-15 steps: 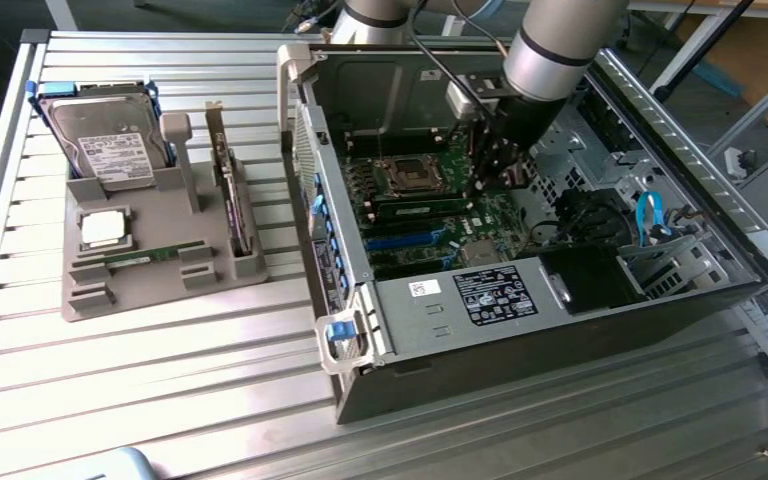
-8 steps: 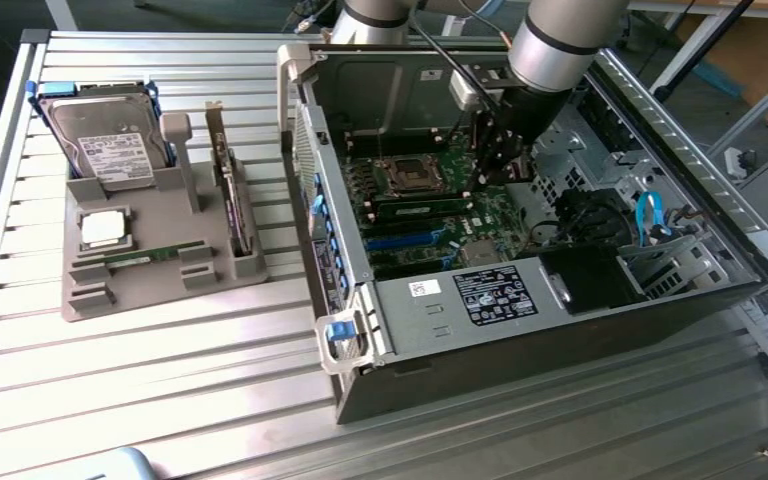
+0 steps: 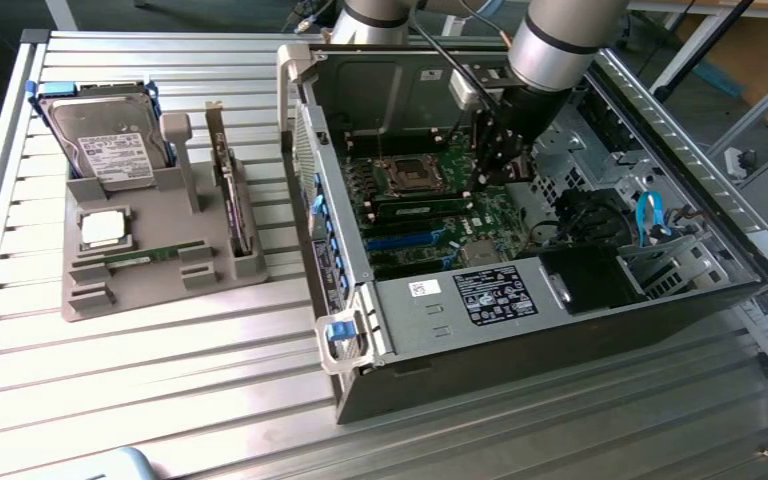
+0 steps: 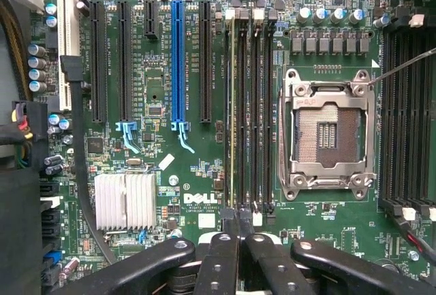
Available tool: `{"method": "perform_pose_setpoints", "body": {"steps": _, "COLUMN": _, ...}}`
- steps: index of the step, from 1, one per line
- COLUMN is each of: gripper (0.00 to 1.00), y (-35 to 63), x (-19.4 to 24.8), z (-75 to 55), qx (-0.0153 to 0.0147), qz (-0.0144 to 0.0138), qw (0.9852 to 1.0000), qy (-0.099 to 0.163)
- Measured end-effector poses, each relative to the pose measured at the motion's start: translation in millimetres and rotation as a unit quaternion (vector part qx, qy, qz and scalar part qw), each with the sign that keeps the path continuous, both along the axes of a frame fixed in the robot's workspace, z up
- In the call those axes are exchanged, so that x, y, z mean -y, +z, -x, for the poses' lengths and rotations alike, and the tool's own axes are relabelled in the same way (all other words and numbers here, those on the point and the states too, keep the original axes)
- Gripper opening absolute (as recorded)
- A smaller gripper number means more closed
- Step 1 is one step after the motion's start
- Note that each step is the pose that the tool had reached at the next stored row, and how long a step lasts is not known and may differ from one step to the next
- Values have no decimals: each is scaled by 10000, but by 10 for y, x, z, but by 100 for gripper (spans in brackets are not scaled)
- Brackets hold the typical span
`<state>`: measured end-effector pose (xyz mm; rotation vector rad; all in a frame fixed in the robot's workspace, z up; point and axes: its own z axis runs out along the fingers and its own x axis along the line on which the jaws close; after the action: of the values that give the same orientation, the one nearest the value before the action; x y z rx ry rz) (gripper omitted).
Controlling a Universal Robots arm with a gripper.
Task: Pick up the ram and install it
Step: 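Press down the ram until it locks into place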
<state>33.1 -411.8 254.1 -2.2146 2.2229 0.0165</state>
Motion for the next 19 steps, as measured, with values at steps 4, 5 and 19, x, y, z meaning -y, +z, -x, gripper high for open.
{"method": "perform_pose_setpoints", "body": {"steps": 4, "gripper": 10, "y": 0, "x": 0, "z": 56, "qx": 0, "qz": 0, "qw": 10000, "qy": 0}}
{"method": "perform_pose_setpoints", "body": {"steps": 5, "gripper": 10, "y": 0, "x": 0, "z": 74, "qx": 0, "qz": 0, "qw": 10000, "qy": -1}}
{"method": "perform_pose_setpoints", "body": {"steps": 19, "gripper": 10, "y": 0, "x": -1, "z": 417, "qx": 0, "qz": 0, "qw": 10000, "qy": 0}}
